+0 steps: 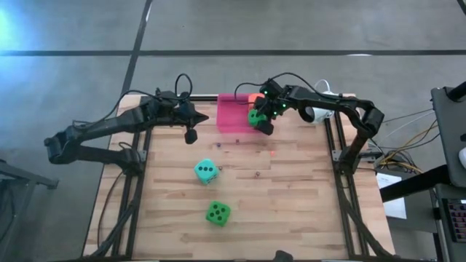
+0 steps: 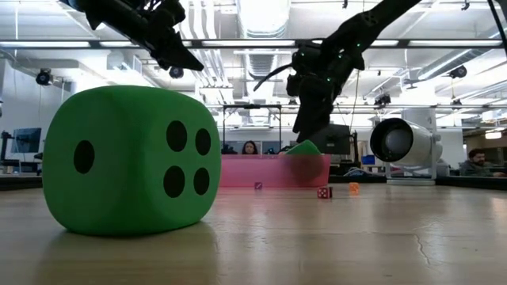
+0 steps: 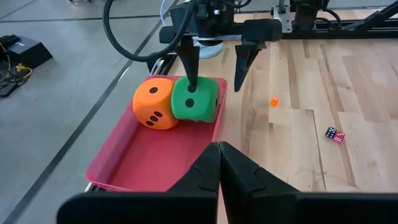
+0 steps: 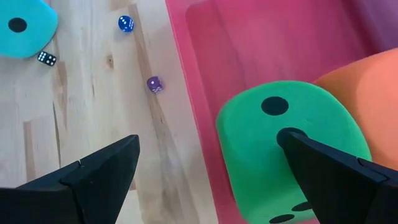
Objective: Pick & Place Dice
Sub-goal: Put the top large green dice into the the pink bin, then put the large blue dice into the the pink bin
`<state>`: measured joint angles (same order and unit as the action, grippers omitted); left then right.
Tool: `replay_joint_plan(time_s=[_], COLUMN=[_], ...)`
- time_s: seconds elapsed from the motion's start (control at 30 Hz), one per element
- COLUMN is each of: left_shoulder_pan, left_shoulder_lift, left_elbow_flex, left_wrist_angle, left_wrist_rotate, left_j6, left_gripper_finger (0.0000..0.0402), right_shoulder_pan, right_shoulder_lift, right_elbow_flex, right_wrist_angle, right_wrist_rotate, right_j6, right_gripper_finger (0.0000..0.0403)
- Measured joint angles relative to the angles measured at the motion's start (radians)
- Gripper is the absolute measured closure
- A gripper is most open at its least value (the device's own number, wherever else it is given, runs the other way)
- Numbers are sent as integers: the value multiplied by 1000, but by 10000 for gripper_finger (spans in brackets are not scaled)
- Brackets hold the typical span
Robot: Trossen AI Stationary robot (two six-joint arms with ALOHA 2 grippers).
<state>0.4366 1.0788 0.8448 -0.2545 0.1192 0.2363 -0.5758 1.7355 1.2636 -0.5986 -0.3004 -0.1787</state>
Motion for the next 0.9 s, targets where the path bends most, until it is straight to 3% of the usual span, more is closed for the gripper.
replay_joint_plan(time_s=[0.53, 0.8, 0.9], left_shoulder_pan=[1, 1, 1], left_shoulder_lift=[0, -3, -4], left_elbow_flex=[0, 0, 0], left_wrist_angle=[-25, -50, -54], left_wrist_rotate=[0, 0, 0], left_j6=[0, 0, 0], left_gripper_finger=[394, 394, 394], right_shoulder_pan=[1, 67, 119], right_shoulder_lift=[-5, -129, -174], right_elbow_flex=[118, 85, 37], right_wrist_angle=[-186, -171, -125], right_wrist_rotate=[8, 18, 66], right_j6=[6, -13, -14], right_gripper_finger=[7, 7, 7])
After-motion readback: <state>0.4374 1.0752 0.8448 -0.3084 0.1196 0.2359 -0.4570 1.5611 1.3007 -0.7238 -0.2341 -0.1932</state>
